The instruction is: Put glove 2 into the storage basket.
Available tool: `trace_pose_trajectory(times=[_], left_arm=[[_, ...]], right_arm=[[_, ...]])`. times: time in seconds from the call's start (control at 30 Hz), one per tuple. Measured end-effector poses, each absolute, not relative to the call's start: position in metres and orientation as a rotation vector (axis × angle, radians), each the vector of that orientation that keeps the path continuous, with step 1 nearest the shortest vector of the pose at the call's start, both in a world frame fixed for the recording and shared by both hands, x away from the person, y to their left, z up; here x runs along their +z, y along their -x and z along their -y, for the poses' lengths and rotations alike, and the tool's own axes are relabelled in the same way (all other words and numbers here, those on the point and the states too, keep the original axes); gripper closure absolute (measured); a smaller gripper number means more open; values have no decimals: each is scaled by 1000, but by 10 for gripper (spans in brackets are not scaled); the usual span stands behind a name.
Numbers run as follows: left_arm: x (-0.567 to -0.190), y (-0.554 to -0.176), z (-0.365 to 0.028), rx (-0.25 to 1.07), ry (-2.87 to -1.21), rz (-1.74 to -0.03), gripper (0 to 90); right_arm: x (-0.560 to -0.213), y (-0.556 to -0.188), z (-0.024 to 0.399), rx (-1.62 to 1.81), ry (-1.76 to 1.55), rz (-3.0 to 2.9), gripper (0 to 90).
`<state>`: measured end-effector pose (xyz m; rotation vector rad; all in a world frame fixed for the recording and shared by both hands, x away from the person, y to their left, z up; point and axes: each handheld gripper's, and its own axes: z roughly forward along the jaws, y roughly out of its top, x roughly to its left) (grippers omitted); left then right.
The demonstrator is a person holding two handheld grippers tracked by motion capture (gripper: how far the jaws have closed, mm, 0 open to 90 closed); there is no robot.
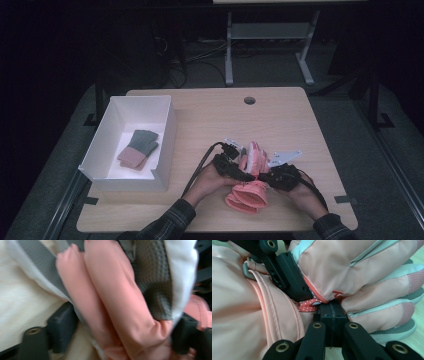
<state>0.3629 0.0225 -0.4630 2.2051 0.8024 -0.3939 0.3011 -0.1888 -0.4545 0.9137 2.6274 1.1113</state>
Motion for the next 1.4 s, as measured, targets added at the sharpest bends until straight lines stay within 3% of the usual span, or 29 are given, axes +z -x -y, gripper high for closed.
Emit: trace_pose_trajectory(times=[0.17, 0.3, 0.47, 0.63, 0.7, 0.73, 0.77, 0.8, 0.83, 0.9, 1.0, 1.23, 1.4], left_arm=[[-465, -365, -25, -454, -2179, -789, 353], [-464, -366, -28, -457, -2170, -763, 513], [-464, -365, -30, -471, -2135, -754, 579], [-456, -364, -31, -475, -2142, -762, 585], [-450, -364, -31, -475, -2140, -761, 587], [-447, -363, -32, -464, -2146, -760, 587], [-443, -363, -32, -456, -2148, -760, 587], [-440, -363, -33, -454, -2147, -762, 587], [-432, -363, -35, -435, -2150, -771, 587], [-427, -363, -36, -422, -2158, -773, 587], [-408, -365, -44, -397, -2157, -764, 586], [-373, -365, -61, -316, -2185, -777, 584], [-351, -365, -76, -256, -2199, -788, 582]], right_arm=[[-455, -302, 189, 1113, -922, -2632, 900], [-454, -302, 192, 1134, -920, -2630, 900], [-449, -300, 201, 1174, -921, -2629, 857], [-437, -295, 220, 1245, -933, -2563, 769], [-431, -291, 233, 1291, -946, -2526, 677], [-431, -291, 233, 1291, -946, -2526, 677], [-430, -289, 240, 1306, -979, -2492, 589], [-430, -289, 240, 1306, -979, -2492, 589], [-429, -288, 245, 1310, -1020, -2469, 492], [-429, -288, 247, 1318, -1032, -2461, 455], [-431, -290, 249, 1339, -1045, -2428, 286], [-438, -293, 244, 1316, -1075, -2453, 147], [-443, -294, 241, 1308, -1078, -2441, 99]])
